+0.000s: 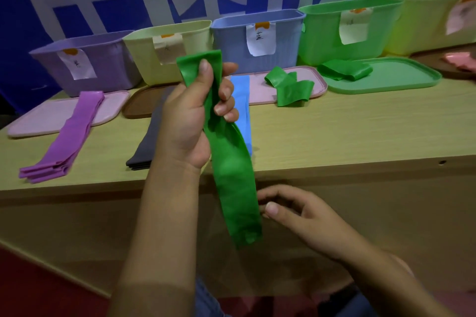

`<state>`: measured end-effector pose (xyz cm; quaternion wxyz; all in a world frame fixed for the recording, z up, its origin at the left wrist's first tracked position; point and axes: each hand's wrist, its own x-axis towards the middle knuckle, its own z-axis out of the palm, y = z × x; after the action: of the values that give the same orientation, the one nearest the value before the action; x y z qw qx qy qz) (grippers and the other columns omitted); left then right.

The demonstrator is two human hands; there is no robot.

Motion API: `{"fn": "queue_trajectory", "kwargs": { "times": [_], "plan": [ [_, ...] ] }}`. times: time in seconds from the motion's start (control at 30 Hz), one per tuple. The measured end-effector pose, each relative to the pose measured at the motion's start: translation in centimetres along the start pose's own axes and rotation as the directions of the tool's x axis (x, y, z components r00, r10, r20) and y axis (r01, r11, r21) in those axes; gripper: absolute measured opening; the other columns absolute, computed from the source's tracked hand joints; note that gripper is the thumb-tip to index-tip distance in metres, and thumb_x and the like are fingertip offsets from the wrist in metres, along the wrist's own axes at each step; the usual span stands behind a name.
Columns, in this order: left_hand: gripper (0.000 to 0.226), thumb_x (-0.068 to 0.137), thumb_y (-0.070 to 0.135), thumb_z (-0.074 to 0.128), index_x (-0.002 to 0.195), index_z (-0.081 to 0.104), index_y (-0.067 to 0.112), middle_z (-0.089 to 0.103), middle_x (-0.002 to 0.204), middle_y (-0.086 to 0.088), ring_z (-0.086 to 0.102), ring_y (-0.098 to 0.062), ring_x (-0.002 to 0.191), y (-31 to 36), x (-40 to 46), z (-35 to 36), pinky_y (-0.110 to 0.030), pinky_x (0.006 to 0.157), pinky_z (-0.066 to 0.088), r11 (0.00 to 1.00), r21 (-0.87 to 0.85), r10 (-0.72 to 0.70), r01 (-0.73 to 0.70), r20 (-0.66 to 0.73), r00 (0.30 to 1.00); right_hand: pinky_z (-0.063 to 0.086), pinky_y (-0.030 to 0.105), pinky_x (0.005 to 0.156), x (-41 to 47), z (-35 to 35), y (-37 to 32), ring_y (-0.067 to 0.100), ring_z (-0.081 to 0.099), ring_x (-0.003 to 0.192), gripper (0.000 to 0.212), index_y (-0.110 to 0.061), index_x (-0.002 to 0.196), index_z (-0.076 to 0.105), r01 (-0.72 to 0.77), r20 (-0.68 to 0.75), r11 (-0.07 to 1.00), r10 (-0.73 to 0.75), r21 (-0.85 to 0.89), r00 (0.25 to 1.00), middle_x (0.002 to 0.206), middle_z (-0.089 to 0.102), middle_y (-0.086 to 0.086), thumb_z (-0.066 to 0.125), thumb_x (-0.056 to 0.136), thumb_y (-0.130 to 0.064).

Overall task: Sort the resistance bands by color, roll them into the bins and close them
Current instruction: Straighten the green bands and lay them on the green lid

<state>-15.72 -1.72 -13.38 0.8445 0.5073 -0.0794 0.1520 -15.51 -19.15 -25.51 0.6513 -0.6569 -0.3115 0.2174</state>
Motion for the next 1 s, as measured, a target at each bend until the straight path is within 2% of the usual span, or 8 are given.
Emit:
{"fn": "queue_trajectory", "kwargs": {
  "times": [0.23, 0.37, 0.43, 0.5, 0.67, 0.73, 0.87, 1.0],
  "plan": [
    [0.032, 0.098, 0.027, 0.036, 0.096, 0.058, 0.003, 0.050, 0.058, 0.002, 0.039, -0.007, 0.044, -1.1, 0.1, 0.1, -0.020, 0.046, 0.040, 1.000, 0.021, 0.009, -0.008, -0.009, 1.000, 0.053, 0.024, 0.079, 4.9, -5.0, -8.5, 0.011, 0.068, 0.087, 0.015, -0.015, 0.099, 0.064, 0.183, -0.215, 0.929, -0.261, -0.323, 0.941, 0.096, 0.071, 0.003, 0.064, 0.085, -0.021],
    [0.031, 0.099, 0.026, 0.039, 0.094, 0.062, 0.005, 0.053, 0.060, 0.000, 0.044, -0.010, 0.047, -1.3, 0.2, -0.1, -0.022, 0.049, 0.044, 0.999, 0.037, -0.005, 0.008, -0.062, 0.998, 0.041, 0.030, 0.094, 11.8, -10.2, -9.4, 0.020, 0.053, 0.115, 0.046, -0.018, 0.127, 0.053, -0.089, -0.236, 0.464, -0.268, -0.881, 0.934, 0.129, 0.054, 0.006, 0.068, 0.085, -0.027],
    [0.031, 0.099, 0.025, 0.039, 0.094, 0.062, 0.005, 0.054, 0.061, -0.001, 0.045, -0.010, 0.048, -1.3, 0.3, -0.3, -0.022, 0.050, 0.044, 0.999, 0.039, -0.006, 0.009, -0.080, 0.997, 0.038, 0.032, 0.098, 14.4, -12.1, -9.0, 0.026, 0.047, 0.123, 0.059, -0.017, 0.137, 0.044, -0.183, -0.249, 0.330, -0.170, -0.926, 0.954, 0.141, 0.044, 0.010, 0.068, 0.085, -0.029],
    [0.030, 0.098, 0.025, 0.041, 0.094, 0.062, 0.005, 0.053, 0.060, 0.000, 0.044, -0.009, 0.047, -1.3, 0.4, -0.6, -0.021, 0.049, 0.043, 0.999, 0.042, -0.002, 0.006, -0.092, 0.996, 0.039, 0.034, 0.098, 16.1, -13.2, -8.4, 0.027, 0.048, 0.123, 0.063, -0.014, 0.140, 0.040, -0.239, -0.281, 0.309, -0.098, -0.920, 0.955, 0.143, 0.044, 0.010, 0.066, 0.087, -0.032],
    [0.027, 0.087, 0.028, 0.050, 0.093, 0.061, 0.004, 0.047, 0.058, 0.001, 0.038, -0.009, 0.046, -1.4, 0.6, -1.2, -0.022, 0.045, 0.040, 0.997, 0.076, 0.035, -0.026, -0.122, 0.992, 0.048, 0.034, 0.088, 17.6, -13.6, -7.8, 0.025, 0.059, 0.104, 0.040, -0.007, 0.120, 0.062, -0.208, -0.225, 0.197, -0.066, -0.958, 0.972, 0.118, 0.064, 0.011, 0.069, 0.085, -0.025],
    [0.027, 0.088, 0.028, 0.050, 0.094, 0.060, 0.003, 0.046, 0.057, 0.002, 0.037, -0.008, 0.045, -1.4, 0.7, -1.3, -0.021, 0.044, 0.039, 0.997, 0.074, 0.028, -0.018, -0.134, 0.991, 0.047, 0.032, 0.080, 17.9, -13.6, -8.1, 0.023, 0.058, 0.095, 0.032, -0.008, 0.114, 0.065, -0.205, -0.227, 0.214, -0.085, -0.955, 0.970, 0.112, 0.066, 0.010, 0.068, 0.085, -0.022],
    [0.026, 0.096, 0.023, 0.044, 0.094, 0.060, 0.003, 0.047, 0.057, 0.002, 0.037, -0.009, 0.045, -1.3, 0.8, -0.8, -0.021, 0.044, 0.039, 0.998, 0.061, 0.021, -0.011, -0.160, 0.987, 0.046, 0.032, 0.075, 17.5, -13.2, -11.1, 0.025, 0.059, 0.089, 0.018, -0.008, 0.103, 0.064, -0.124, -0.297, 0.498, -0.286, -0.858, 0.911, 0.102, 0.066, 0.011, 0.064, 0.088, -0.017],
    [0.027, 0.099, 0.021, 0.041, 0.094, 0.060, 0.003, 0.048, 0.056, 0.001, 0.038, -0.008, 0.043, -1.0, 1.2, -0.1, -0.021, 0.043, 0.040, 1.000, 0.004, 0.016, -0.016, -0.177, 0.984, 0.051, 0.038, 0.076, 15.9, -12.4, -15.6, 0.026, 0.060, 0.089, 0.007, -0.014, 0.094, 0.059, 0.082, -0.351, 0.665, -0.489, -0.743, 0.798, 0.095, 0.062, 0.005, 0.063, 0.089, -0.016]
  ]
}}
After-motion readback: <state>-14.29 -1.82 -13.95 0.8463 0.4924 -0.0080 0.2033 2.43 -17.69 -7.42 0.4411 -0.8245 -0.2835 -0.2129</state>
